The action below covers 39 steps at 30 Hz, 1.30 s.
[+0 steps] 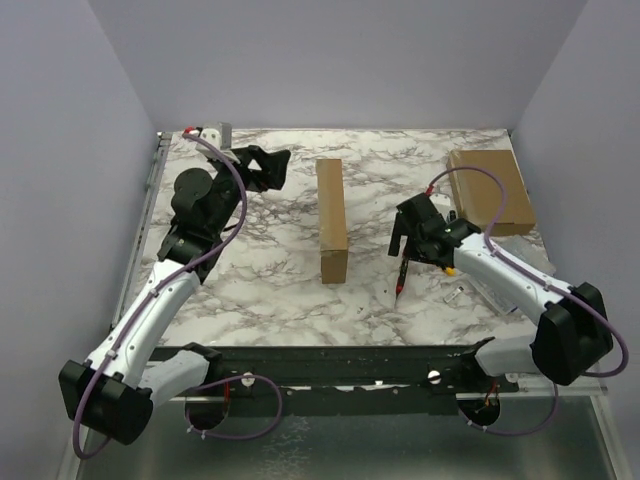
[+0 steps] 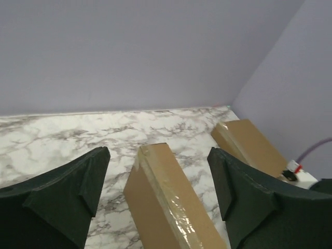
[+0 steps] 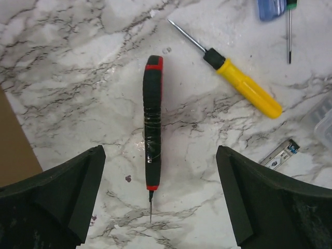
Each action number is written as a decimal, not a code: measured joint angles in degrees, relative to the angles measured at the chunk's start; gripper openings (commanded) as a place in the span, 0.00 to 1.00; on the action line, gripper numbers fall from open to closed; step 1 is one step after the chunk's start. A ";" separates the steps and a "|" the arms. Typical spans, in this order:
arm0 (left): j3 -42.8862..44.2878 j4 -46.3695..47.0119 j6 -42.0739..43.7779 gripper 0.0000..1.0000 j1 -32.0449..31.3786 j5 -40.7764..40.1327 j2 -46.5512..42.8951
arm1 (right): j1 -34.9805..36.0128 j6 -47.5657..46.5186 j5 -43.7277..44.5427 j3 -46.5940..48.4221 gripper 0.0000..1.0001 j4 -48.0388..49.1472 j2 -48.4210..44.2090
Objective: Unpack the express box
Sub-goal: Adjust the express box at the center of the board, then pick up the knife from the center of the board.
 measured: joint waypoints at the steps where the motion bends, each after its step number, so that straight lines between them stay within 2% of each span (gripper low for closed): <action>1: 0.07 1.36 0.15 0.79 -0.09 2.23 1.05 | 0.02 2.14 0.31 -0.13 0.95 -0.72 1.36; 7: -2.51 5.55 1.31 0.80 -1.97 10.69 4.66 | 0.07 14.03 0.87 -0.11 0.90 -2.75 10.05; 9: -5.66 7.34 2.14 0.80 -2.38 11.74 3.50 | 0.07 15.72 0.87 -0.11 0.84 -2.64 12.31; 12: -9.42 8.55 3.28 0.79 -2.62 12.28 1.38 | 0.07 18.05 0.96 -0.11 0.66 -2.49 14.80; 14: -10.49 9.03 3.93 0.79 -2.62 12.26 0.44 | 0.07 19.61 1.03 -0.11 0.51 -2.40 15.76; 19: -10.82 10.67 4.74 0.79 -2.62 12.24 -1.22 | 0.09 23.50 1.38 0.04 0.31 -2.60 18.53; 22: -10.82 11.19 4.83 0.79 -2.64 12.26 -2.01 | 0.13 25.42 1.97 0.59 0.02 -2.71 19.39; 28: -10.82 11.39 6.51 0.80 -4.59 12.59 -3.91 | 1.03 26.93 4.39 0.81 0.00 -5.64 17.42; 32: -10.82 11.54 8.20 0.80 -8.87 13.53 -4.24 | 1.03 26.14 5.79 0.90 0.00 -7.37 8.92; 34: -10.82 10.99 9.55 0.81 -13.57 12.94 -4.24 | 1.03 25.33 6.19 1.36 0.00 -7.93 2.71; 39: -10.64 8.04 14.82 0.81 -32.39 5.57 -3.74 | 0.98 23.93 4.28 2.58 0.00 -7.45 -9.03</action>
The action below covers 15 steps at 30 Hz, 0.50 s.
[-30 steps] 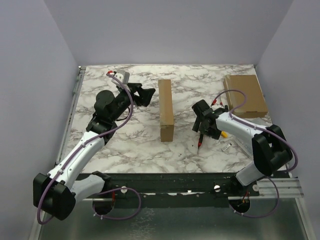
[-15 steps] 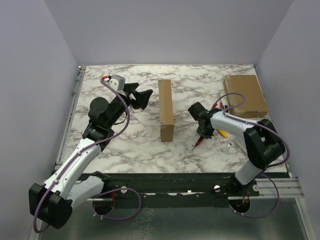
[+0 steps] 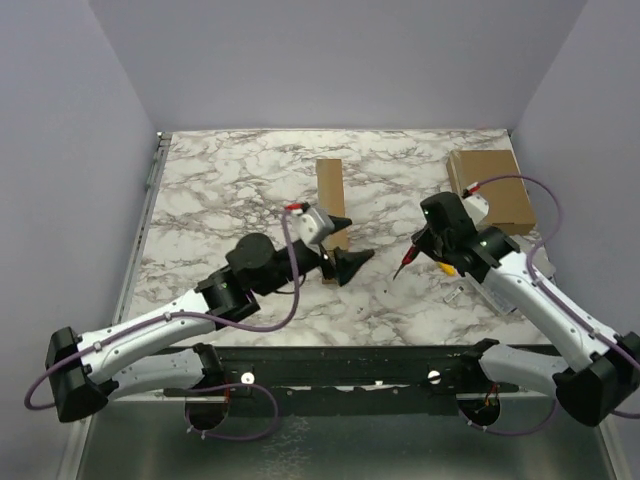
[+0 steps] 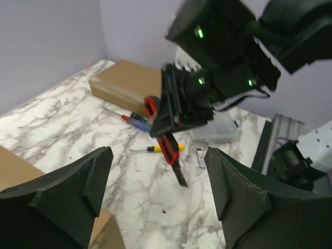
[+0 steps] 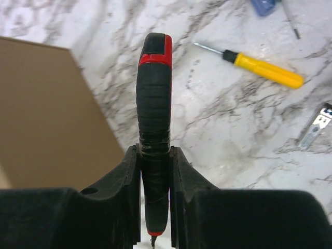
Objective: Unpack the express box
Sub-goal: Pick up the knife from the center of the board.
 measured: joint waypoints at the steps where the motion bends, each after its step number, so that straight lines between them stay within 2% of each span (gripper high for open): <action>1: 0.44 -0.87 1.18 0.81 -3.67 -2.93 0.70 | 0.00 -0.02 -1.18 0.00 0.00 0.42 -2.10; 2: 1.68 -2.58 2.84 0.81 -8.33 -6.91 2.32 | 0.00 0.07 -2.27 0.00 0.00 0.96 -4.02; 7: 7.50 -7.50 8.48 0.81 -21.33 -21.46 10.32 | 0.02 4.42 -5.14 -0.02 0.00 1.95 -10.14; 11: 9.05 -9.07 11.23 0.81 -24.98 -28.79 14.16 | 0.02 8.44 -5.31 1.70 0.00 -1.38 -8.46; 15: 10.95 -9.53 12.46 0.80 -25.86 -34.01 18.29 | 0.02 11.89 -5.99 4.17 0.00 -4.94 -5.75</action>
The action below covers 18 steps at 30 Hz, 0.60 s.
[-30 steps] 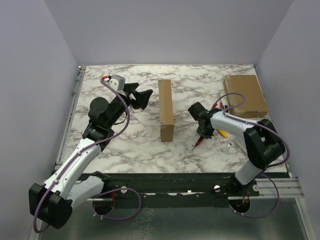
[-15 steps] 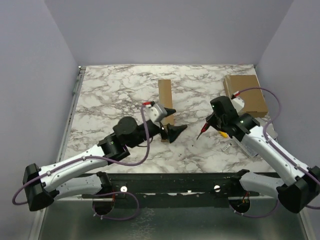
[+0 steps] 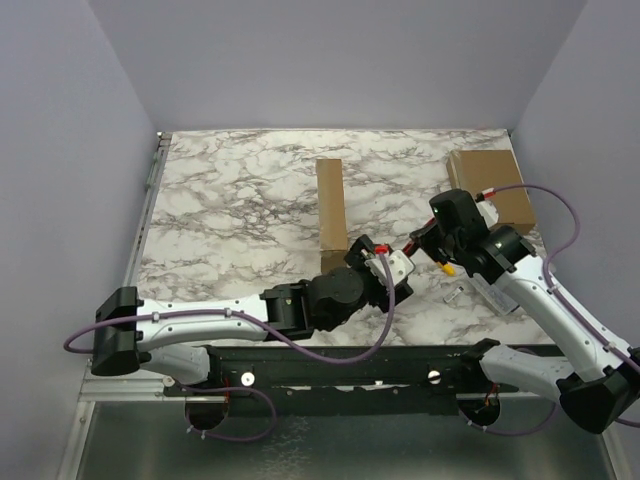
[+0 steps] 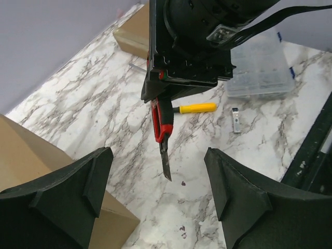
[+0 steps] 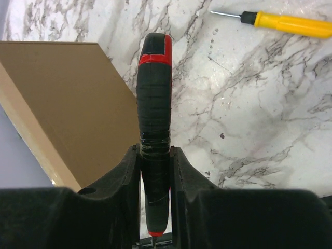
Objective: Unpack the express box
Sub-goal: Pick up the knife from the center of the board.
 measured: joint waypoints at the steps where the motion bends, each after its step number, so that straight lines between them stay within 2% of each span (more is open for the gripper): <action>1: 0.59 0.00 0.26 0.80 -0.09 -1.36 1.29 | 0.00 0.70 -0.22 0.24 0.00 -0.70 0.26; 10: 4.09 0.17 0.42 0.76 -0.04 -5.81 8.68 | 0.00 4.31 -1.53 0.39 0.00 -3.21 0.09; 15: 5.81 0.66 -1.11 0.69 1.55 -5.81 12.22 | 0.00 4.81 -2.27 0.46 0.00 -3.48 0.00; 18: 6.86 0.87 -1.40 0.62 2.21 -6.01 14.71 | 0.00 4.83 -2.51 0.61 0.00 -3.54 0.00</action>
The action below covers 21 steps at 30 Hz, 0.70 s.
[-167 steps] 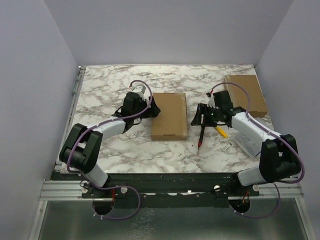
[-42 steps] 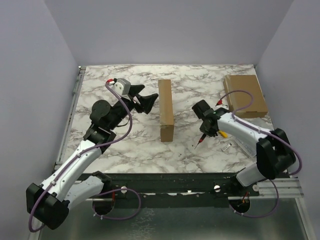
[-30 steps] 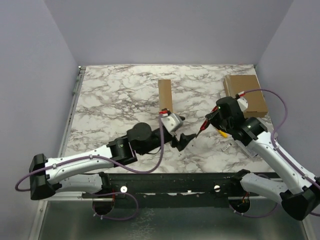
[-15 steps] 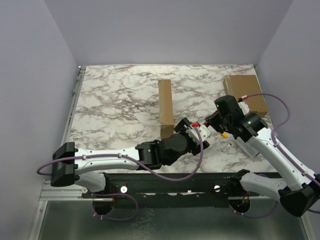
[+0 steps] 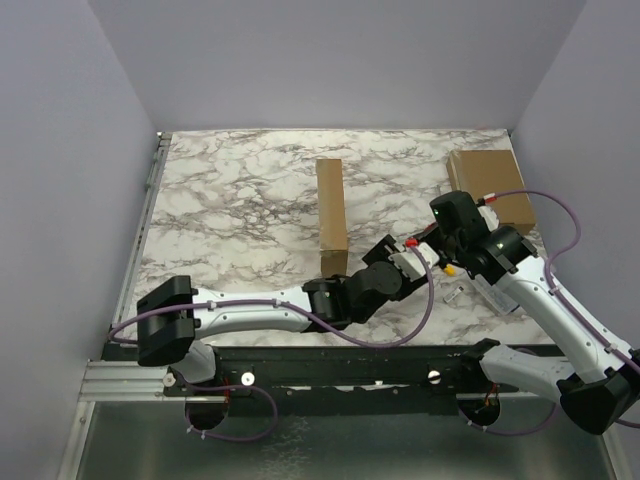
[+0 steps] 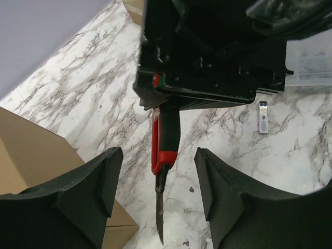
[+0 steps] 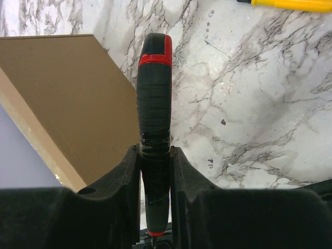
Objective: Unpack the express box
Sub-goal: Pick up the knife from the center of the board, then cut the express box at the center of the board.
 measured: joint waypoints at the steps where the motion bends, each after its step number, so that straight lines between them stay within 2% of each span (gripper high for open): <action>1: 0.33 0.04 -0.09 0.58 0.09 -0.22 1.01 | 0.00 0.02 -0.07 0.00 0.00 0.00 0.00; 5: 1.18 0.17 0.13 0.47 0.09 -1.31 3.74 | 0.00 0.07 -0.48 0.00 0.00 -0.04 -0.11; 9: 1.79 0.22 0.52 0.25 0.09 -2.91 5.77 | 0.00 0.11 -0.63 0.00 0.01 -0.11 -0.24; 10: 1.90 0.31 0.66 0.19 0.09 -3.10 6.05 | 0.00 0.24 -0.66 0.00 0.06 -0.11 -0.24; 14: 1.99 0.07 2.32 0.02 -0.04 -3.56 6.25 | 0.00 0.07 -0.74 -0.11 0.46 -0.09 -0.24; 16: 1.99 -0.02 1.97 0.00 -0.20 -3.78 6.25 | 0.11 -0.59 -0.72 -0.57 0.67 0.28 -0.37; 18: 1.95 0.15 1.25 0.00 -0.11 -3.76 6.14 | 0.11 -2.54 -0.42 -0.90 0.95 1.07 -0.46; 19: 1.64 0.55 0.76 0.00 0.00 -3.65 5.95 | 0.11 -4.72 -0.33 -1.07 0.99 2.12 -0.59; 21: 0.22 1.33 -0.33 0.00 0.57 -3.34 4.74 | 0.11 -10.54 -0.04 -1.36 1.00 5.22 -1.25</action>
